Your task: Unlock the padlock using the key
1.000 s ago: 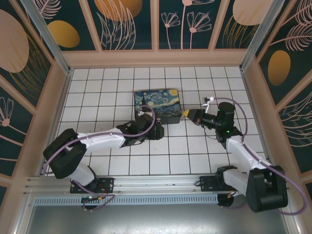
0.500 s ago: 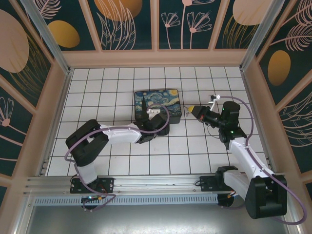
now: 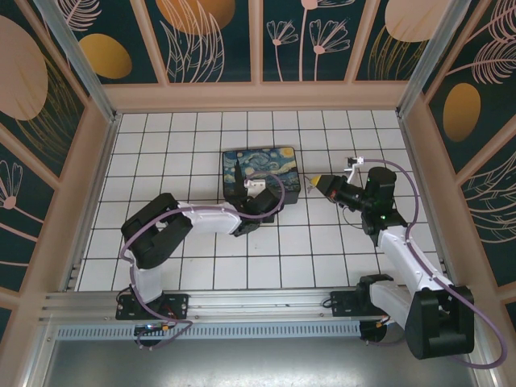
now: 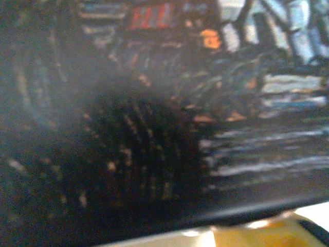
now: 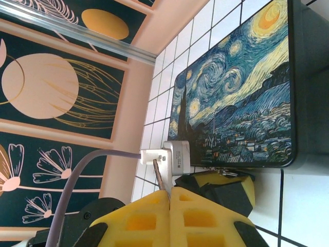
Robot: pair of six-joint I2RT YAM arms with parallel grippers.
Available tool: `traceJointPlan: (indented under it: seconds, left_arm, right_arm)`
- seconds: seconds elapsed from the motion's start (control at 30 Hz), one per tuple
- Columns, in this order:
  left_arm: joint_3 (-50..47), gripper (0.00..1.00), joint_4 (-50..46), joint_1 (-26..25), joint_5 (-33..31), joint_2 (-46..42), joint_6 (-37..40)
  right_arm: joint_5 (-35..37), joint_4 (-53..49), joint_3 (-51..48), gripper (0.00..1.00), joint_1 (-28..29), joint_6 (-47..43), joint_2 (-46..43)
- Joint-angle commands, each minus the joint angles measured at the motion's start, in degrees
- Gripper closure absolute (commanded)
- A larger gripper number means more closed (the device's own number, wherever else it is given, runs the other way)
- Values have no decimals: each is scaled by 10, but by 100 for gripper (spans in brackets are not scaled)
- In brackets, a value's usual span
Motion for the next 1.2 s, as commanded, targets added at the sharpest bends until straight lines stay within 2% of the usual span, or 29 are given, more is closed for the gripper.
traceJointPlan:
  seconds: [0.0, 0.17, 0.23, 0.5, 0.57, 0.63, 0.7, 0.77, 0.9, 0.97, 1.07, 1.17]
  left_arm:
    - [22, 57, -11, -1, -11, 14, 5]
    - [38, 72, -38, -1, 6, 16, 8]
    - [56, 77, -77, -1, 20, 11, 9]
    - [90, 81, -190, -1, 61, -63, 27]
    - [91, 76, -211, -1, 64, -80, 22]
    - [93, 46, -224, -1, 55, -89, 5]
    - [93, 32, -215, -2, 36, -80, -27]
    - [102, 29, -196, -14, 16, -51, -57]
    - [211, 27, -235, -60, -48, 53, -92]
    - [244, 28, -265, -62, -70, 93, -134]
    - [260, 28, -267, -62, -99, 114, -163]
    - [291, 29, -313, -62, -131, 134, -182]
  right_arm:
    - [-13, 20, -7, 100, -3, 2, -2]
    - [-4, -4, -9, 100, -4, -11, -13]
    - [-2, -17, -4, 100, -4, -19, -14]
    - [12, -51, 30, 100, -5, -56, -5]
    - [23, -58, 33, 100, -5, -65, 0]
    - [31, -57, 30, 100, -5, -68, 1]
    - [41, -57, 27, 100, -5, -73, 1]
    - [46, -59, 29, 100, -5, -81, 6]
    - [64, -75, 46, 100, -16, -93, 11]
    - [76, -79, 54, 100, -33, -91, 9]
    - [82, -84, 64, 100, -65, -89, 7]
    - [80, -89, 71, 100, -94, -90, 13]
